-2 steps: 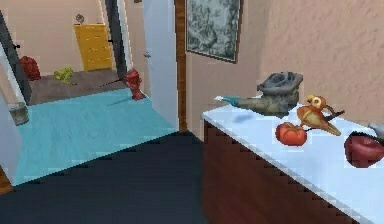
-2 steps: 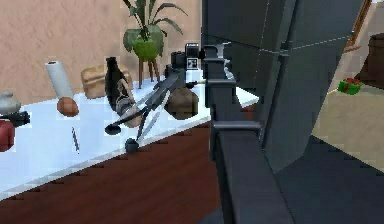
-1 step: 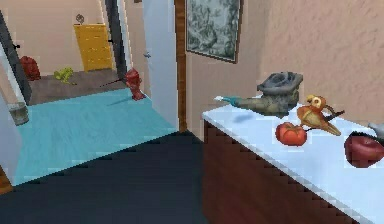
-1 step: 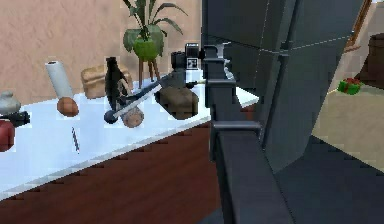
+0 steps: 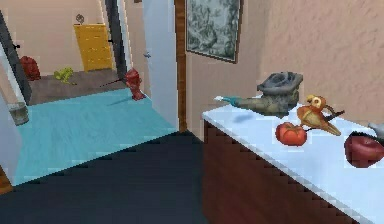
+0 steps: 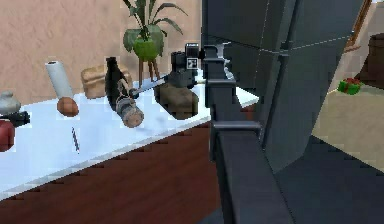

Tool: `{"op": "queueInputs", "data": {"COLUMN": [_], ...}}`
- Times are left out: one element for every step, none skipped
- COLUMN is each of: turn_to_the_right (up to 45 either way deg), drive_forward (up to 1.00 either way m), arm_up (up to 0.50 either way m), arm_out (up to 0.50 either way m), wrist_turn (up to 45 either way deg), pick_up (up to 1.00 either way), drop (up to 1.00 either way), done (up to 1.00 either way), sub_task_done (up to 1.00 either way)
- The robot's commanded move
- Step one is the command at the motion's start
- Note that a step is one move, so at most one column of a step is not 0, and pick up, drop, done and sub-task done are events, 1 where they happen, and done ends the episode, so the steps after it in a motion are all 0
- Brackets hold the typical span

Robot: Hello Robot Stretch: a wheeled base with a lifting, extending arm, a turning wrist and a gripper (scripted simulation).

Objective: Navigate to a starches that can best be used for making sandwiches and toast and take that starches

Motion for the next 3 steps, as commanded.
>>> {"op": "queueInputs", "data": {"turn_to_the_right": [0.0,0.0,0.0], "drive_forward": [0.0,0.0,0.0], "arm_up": [0.0,-0.08,0.0], "arm_out": [0.0,0.0,0.0], "wrist_turn": [36.0,0.0,0.0], "pick_up": [0.0,0.0,1.0], "drop": [0.0,0.0,0.0], "done": [0.0,0.0,0.0], "sub_task_done": [0.0,0.0,0.0]}}
